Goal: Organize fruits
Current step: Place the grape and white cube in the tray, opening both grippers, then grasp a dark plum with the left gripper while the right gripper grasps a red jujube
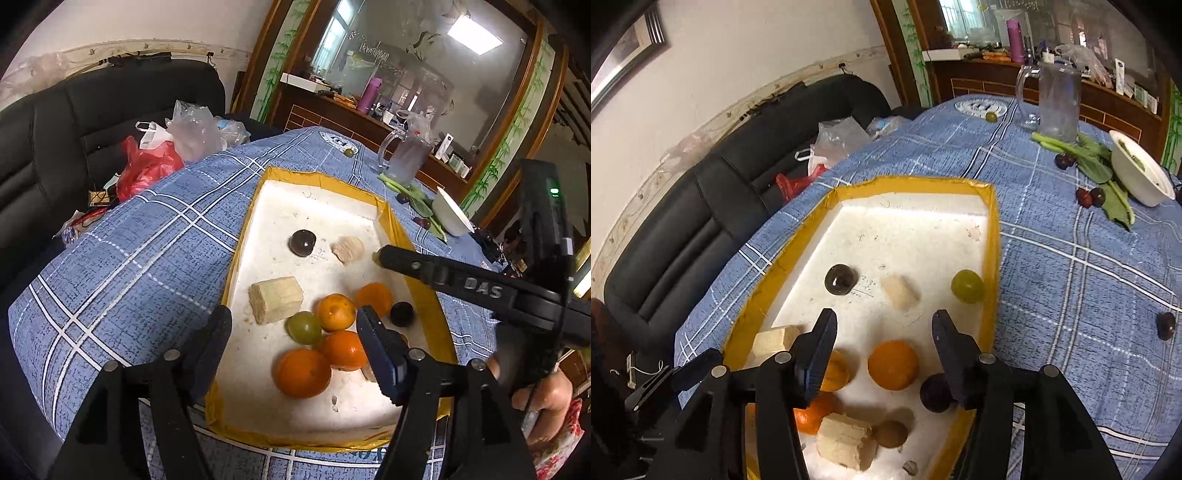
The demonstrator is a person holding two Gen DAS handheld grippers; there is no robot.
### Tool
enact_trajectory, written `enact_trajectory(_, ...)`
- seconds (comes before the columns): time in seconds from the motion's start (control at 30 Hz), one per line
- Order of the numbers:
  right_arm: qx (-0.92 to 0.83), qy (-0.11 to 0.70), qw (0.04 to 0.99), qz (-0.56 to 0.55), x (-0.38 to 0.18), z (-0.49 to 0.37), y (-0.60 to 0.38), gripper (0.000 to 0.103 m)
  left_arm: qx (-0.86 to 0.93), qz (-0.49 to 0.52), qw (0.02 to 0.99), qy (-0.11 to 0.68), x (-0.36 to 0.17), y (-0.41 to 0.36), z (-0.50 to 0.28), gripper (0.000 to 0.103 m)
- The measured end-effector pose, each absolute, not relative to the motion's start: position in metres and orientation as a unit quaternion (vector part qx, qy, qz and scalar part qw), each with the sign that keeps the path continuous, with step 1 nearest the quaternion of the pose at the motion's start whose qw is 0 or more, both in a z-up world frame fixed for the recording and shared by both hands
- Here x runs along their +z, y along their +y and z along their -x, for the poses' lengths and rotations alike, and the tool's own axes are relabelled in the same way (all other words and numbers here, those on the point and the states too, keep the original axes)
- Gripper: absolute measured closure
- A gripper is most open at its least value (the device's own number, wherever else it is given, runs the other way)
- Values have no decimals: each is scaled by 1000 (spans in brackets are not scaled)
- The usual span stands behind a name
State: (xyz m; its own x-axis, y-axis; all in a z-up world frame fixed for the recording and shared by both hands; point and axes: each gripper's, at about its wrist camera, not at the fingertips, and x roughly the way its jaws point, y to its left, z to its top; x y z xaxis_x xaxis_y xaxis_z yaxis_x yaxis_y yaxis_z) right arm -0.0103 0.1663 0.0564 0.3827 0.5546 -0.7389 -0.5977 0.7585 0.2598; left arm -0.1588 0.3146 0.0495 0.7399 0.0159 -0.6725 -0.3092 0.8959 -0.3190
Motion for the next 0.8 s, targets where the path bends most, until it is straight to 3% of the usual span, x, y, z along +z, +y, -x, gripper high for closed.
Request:
enact_trajectory(0.17,338,410,846,33,69,27,147,36,95,183,915,347,56,301,161,30)
enact_trajectory(0.8,301,360,882,51,84,74,64,31,95,61,938,328,88,224,171,24)
